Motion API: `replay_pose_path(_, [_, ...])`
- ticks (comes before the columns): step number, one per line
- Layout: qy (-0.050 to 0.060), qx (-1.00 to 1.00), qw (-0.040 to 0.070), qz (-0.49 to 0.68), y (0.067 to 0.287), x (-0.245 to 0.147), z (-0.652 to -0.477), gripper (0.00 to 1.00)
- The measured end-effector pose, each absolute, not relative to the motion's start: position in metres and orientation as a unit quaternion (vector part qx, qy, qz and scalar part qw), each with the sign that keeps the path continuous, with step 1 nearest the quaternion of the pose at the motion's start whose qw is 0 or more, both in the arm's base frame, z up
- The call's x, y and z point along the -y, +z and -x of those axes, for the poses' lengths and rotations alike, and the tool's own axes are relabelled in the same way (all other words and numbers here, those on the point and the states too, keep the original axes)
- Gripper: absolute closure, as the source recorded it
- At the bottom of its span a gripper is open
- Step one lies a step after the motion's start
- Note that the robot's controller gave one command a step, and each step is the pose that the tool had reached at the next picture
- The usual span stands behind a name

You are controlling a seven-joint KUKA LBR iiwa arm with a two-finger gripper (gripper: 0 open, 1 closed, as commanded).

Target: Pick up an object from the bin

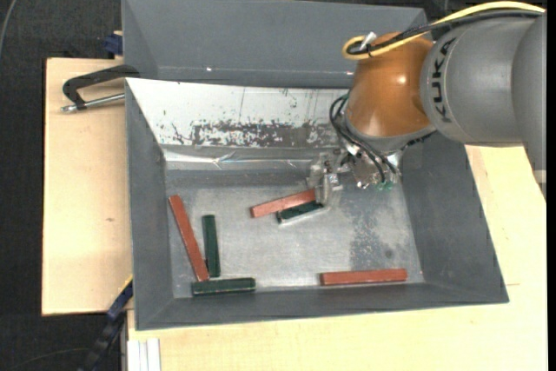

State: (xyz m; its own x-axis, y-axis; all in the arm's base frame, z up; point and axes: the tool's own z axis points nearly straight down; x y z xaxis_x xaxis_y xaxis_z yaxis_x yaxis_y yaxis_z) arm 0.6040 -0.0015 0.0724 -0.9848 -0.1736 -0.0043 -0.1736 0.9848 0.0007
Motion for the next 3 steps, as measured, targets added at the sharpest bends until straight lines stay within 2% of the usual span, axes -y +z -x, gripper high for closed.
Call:
replay_pose_path(1, [0.001,-0.996,0.002,0.087,0.072,0.001,-0.604,0.00])
replay_pose_path(2, [0.001,-0.996,0.002,0.087,0.072,0.002,-0.604,1.00])
replay_pose_path(3, [-0.001,-0.960,0.007,0.281,0.213,-0.013,-0.581,1.00])
